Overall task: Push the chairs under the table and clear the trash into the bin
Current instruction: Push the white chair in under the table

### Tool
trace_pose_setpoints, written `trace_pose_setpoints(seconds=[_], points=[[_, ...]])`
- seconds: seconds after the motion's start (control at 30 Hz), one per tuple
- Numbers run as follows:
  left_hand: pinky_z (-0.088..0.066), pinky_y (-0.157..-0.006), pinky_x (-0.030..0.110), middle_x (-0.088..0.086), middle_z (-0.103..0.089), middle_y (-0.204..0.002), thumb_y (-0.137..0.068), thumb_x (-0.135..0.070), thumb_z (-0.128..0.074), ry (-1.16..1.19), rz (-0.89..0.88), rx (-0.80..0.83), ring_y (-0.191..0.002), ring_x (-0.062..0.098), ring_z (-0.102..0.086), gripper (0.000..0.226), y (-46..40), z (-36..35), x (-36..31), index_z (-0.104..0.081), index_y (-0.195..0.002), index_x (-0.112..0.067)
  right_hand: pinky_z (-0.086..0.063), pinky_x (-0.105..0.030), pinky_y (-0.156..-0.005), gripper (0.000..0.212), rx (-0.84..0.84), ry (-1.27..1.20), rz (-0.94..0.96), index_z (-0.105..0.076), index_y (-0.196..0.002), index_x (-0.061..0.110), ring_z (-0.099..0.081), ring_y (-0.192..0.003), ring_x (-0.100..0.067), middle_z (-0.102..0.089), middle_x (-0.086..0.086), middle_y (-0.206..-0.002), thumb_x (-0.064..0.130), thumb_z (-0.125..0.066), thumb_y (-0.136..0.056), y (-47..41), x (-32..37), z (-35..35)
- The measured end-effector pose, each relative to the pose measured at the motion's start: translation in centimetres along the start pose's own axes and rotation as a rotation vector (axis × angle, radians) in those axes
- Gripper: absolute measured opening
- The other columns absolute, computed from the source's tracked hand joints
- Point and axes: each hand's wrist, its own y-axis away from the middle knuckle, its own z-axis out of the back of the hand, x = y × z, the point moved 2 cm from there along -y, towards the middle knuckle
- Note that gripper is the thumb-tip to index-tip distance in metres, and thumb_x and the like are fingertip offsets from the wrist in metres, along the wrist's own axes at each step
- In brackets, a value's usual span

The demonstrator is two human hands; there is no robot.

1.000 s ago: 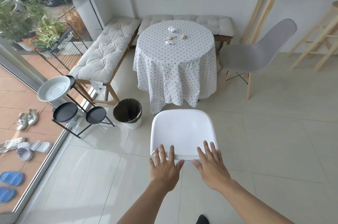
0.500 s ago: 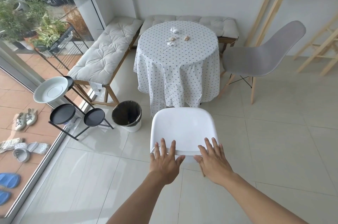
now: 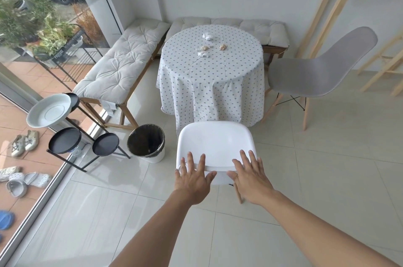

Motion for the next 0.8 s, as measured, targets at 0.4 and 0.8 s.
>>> trace_pose_setpoints(seconds=[0.4, 0.8], points=[[-0.011, -0.122, 0.062, 0.015, 0.021, -0.17, -0.098, -0.073, -0.007, 0.05, 0.003, -0.038, -0.156, 0.043, 0.012, 0.076, -8.9, 3.8, -0.1, 0.012, -0.161, -0.034, 0.009, -0.054, -0.123, 0.064, 0.007, -0.002, -0.009, -0.017, -0.156, 0.018, 0.023, -0.152, -0.034, 0.012, -0.013, -0.169, 0.057, -0.014, -0.104, -9.6, -1.9, 2.6], [-0.012, -0.122, 0.063, 0.015, 0.02, -0.17, -0.099, -0.073, -0.008, 0.053, -0.009, -0.032, -0.156, 0.042, 0.013, 0.076, -17.5, 8.6, 0.5, 0.008, -0.162, -0.034, 0.01, -0.054, -0.123, 0.066, 0.069, -0.012, -0.039, -0.011, -0.159, 0.018, 0.023, -0.152, -0.034, 0.015, -0.012, -0.169, 0.056, -0.014, -0.105, -18.5, -2.1, 6.4]])
